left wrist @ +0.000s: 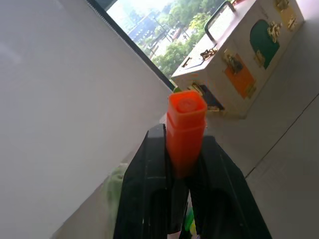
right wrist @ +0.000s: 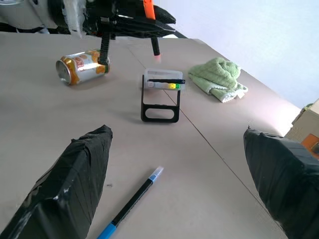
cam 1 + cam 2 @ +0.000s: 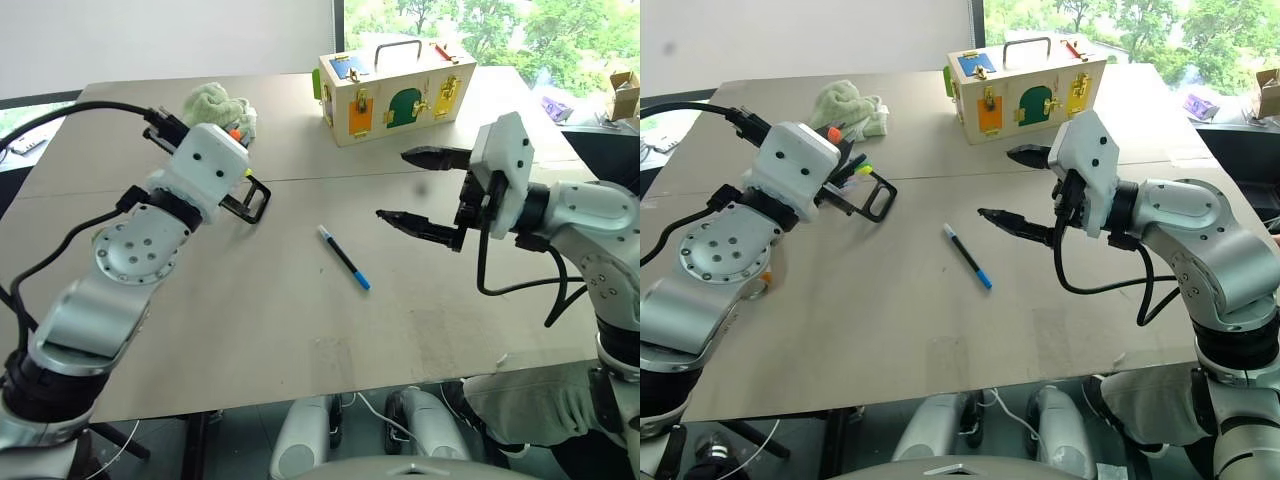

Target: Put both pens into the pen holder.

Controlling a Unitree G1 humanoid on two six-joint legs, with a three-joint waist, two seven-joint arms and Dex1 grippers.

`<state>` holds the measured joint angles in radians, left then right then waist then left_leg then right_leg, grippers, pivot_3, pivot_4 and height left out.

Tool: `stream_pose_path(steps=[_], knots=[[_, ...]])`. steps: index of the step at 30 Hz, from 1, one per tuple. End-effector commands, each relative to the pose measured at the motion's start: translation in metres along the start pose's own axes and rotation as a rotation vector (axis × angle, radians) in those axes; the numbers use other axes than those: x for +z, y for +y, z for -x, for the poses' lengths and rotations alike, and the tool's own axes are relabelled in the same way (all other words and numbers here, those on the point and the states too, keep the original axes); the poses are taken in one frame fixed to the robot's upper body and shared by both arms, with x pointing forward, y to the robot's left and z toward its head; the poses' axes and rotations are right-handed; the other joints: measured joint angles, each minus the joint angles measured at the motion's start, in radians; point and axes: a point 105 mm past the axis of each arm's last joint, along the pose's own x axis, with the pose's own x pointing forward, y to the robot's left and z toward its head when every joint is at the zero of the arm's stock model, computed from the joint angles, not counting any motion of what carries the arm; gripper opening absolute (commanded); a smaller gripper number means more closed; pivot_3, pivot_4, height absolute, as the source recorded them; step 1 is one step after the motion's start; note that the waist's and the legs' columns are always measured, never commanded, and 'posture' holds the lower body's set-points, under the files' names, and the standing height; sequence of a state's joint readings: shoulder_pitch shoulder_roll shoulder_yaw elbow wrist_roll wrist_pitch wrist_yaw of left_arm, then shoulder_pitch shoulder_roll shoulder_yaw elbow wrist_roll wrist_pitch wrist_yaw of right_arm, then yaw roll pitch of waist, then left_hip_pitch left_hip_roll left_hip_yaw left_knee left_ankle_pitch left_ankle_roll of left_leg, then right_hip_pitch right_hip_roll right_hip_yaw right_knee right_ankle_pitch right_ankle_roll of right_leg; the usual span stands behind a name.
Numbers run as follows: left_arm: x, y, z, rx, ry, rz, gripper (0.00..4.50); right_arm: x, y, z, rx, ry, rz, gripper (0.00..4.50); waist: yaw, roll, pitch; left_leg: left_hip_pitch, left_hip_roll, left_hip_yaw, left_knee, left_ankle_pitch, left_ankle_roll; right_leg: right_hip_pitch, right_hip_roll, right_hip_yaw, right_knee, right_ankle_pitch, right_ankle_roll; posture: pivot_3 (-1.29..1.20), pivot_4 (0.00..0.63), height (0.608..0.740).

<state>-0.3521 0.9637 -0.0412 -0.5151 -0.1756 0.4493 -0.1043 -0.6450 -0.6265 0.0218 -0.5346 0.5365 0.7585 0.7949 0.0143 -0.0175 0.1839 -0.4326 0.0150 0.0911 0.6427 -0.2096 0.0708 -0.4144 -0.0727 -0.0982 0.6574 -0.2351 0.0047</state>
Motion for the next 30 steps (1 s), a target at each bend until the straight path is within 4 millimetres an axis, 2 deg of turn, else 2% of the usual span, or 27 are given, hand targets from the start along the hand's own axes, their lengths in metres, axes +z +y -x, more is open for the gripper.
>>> stream_pose_path(steps=[1,6,10,13,15,16,19,23,24,27,29,30], knots=[[0.001,0.002,-0.006,0.010,-0.023,-0.046,0.00,0.007,-0.003,0.001,-0.030,-0.015,0.058,4.46,0.001,0.000,0.000,0.000,0.000,0.000,0.000,0.000,0.000,0.000,0.000,0.000,0.000,0.000,0.000,0.00,0.150,0.740],[-0.011,-0.011,-0.016,-0.028,-0.006,-0.003,0.00,0.005,-0.003,0.001,-0.046,0.000,0.068,4.46,0.001,-0.001,0.000,-0.001,0.000,-0.001,0.000,0.002,0.003,0.000,-0.001,-0.001,0.000,0.000,-0.001,0.00,0.150,0.740],[-0.019,-0.013,-0.021,-0.023,0.020,0.001,0.00,0.003,-0.003,0.002,-0.058,0.009,0.070,4.46,0.001,-0.001,0.000,-0.001,0.000,-0.001,0.000,0.002,0.004,0.000,-0.001,-0.001,0.000,0.001,-0.001,0.00,0.150,0.740],[-0.036,-0.009,-0.023,0.013,0.094,-0.002,0.00,0.004,-0.003,0.003,-0.065,0.010,0.070,4.46,0.001,-0.001,0.000,0.000,0.000,-0.001,0.000,0.002,0.004,0.000,-0.001,-0.001,0.000,0.001,-0.001,0.00,0.150,0.740],[-0.047,0.002,-0.023,0.075,0.143,0.014,0.00,0.004,-0.002,0.003,-0.064,0.008,0.068,4.46,0.001,-0.001,0.000,0.000,0.000,-0.001,0.001,0.002,0.004,0.000,-0.001,-0.002,0.000,0.001,-0.001,0.00,0.150,0.740],[-0.049,0.008,-0.023,0.103,0.153,0.022,1.00,0.004,-0.001,0.004,-0.062,0.007,0.067,4.50,0.001,-0.001,0.000,0.000,0.000,-0.001,0.001,0.002,0.004,0.000,-0.001,-0.001,0.001,0.001,0.000,0.00,0.150,0.740],[-0.046,0.013,-0.022,0.120,0.140,0.044,2.10,0.003,0.001,0.004,-0.062,0.010,0.064,4.50,-0.001,-0.001,0.000,0.000,0.000,-0.001,0.001,0.002,0.004,0.000,-0.001,-0.002,0.001,0.001,0.000,0.00,0.150,0.740],[-0.035,0.012,-0.020,0.087,0.085,0.090,4.12,-0.002,0.003,0.003,-0.060,0.025,0.056,4.50,0.001,-0.001,0.000,-0.001,0.000,-0.001,0.001,0.002,0.004,0.000,-0.001,-0.002,0.001,0.001,-0.001,0.00,0.150,0.740],[-0.027,0.004,-0.018,0.021,0.049,0.190,4.44,-0.005,0.004,0.003,-0.058,0.038,0.046,4.50,0.001,-0.001,0.000,-0.001,0.000,-0.001,0.002,0.002,0.004,0.000,-0.001,-0.002,0.001,0.001,-0.001,0.00,0.150,0.740],[-0.017,-0.014,-0.011,-0.123,0.016,0.394,4.44,-0.011,0.006,0.002,-0.054,0.059,0.025,4.50,0.000,-0.001,0.000,-0.001,0.000,-0.001,0.003,0.002,0.004,0.001,-0.002,-0.002,0.001,0.001,-0.001,0.00,0.150,0.740],[-0.010,-0.030,-0.009,-0.226,0.047,0.549,4.44,-0.014,0.007,0.004,-0.057,0.068,0.005,4.50,-0.001,-0.001,0.000,-0.001,0.000,-0.002,0.004,0.002,0.004,0.001,-0.002,-0.003,0.001,0.001,-0.001,0.00,0.150,0.740],[-0.009,-0.042,-0.008,-0.285,0.125,0.628,4.44,-0.017,0.007,0.007,-0.060,0.078,-0.004,4.50,-0.001,-0.001,0.000,-0.001,0.000,-0.002,0.005,0.002,0.004,0.001,-0.002,-0.003,0.002,0.001,0.000,0.00,0.150,0.740]])
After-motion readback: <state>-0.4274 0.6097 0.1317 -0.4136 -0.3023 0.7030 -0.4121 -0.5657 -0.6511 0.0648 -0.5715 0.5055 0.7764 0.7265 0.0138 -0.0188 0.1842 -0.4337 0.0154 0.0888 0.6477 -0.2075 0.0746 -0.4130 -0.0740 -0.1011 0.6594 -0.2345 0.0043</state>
